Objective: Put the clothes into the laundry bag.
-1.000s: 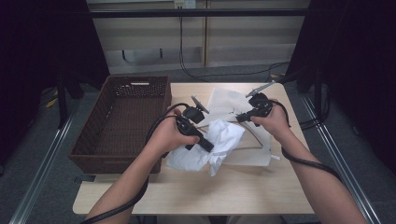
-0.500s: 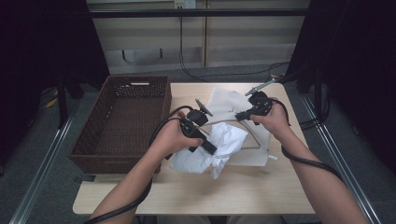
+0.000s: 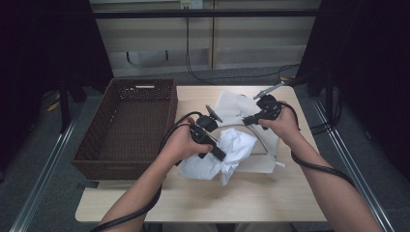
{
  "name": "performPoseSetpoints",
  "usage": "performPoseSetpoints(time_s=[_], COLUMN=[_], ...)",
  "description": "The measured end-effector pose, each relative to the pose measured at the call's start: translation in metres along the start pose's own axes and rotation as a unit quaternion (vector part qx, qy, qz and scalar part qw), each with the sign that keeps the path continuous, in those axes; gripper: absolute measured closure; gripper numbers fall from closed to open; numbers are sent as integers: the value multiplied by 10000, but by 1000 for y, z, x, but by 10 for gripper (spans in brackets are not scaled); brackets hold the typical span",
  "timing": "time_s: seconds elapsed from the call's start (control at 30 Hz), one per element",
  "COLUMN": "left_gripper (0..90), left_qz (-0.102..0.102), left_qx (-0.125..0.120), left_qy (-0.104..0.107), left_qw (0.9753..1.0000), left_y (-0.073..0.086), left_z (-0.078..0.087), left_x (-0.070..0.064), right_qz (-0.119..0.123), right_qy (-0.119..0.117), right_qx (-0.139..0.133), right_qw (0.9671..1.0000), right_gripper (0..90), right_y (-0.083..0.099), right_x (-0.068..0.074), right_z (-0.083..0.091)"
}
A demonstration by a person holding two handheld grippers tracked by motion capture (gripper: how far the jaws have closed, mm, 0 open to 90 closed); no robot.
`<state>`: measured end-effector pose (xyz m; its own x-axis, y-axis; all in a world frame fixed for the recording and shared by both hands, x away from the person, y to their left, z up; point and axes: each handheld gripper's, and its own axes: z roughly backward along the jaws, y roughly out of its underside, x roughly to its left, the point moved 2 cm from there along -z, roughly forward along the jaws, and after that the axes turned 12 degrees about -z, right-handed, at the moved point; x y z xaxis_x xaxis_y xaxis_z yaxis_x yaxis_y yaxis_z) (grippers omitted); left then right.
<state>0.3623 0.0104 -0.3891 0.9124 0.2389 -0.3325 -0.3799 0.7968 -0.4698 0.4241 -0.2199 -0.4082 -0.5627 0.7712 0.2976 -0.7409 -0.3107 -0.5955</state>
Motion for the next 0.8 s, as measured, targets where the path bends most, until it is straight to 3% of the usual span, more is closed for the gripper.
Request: performPoseSetpoints(time_s=[0.27,0.5,0.8], left_gripper=[676,676,676], left_qz=[81,129,222], left_qx=[-82,53,20], left_qy=[-137,-238,-358], left_qw=[9998,9996,9991], left_y=[-1,0,-5], left_z=[-2,-5,-11], left_x=[6,12,16], right_qz=[52,42,106], right_qy=[-37,-33,-60], right_qx=[-14,-8,-4], right_qw=[10000,10000,9999], right_gripper=[900,900,900], right_y=[-1,-2,-2], right_x=[2,3,5], right_z=[2,6,7])
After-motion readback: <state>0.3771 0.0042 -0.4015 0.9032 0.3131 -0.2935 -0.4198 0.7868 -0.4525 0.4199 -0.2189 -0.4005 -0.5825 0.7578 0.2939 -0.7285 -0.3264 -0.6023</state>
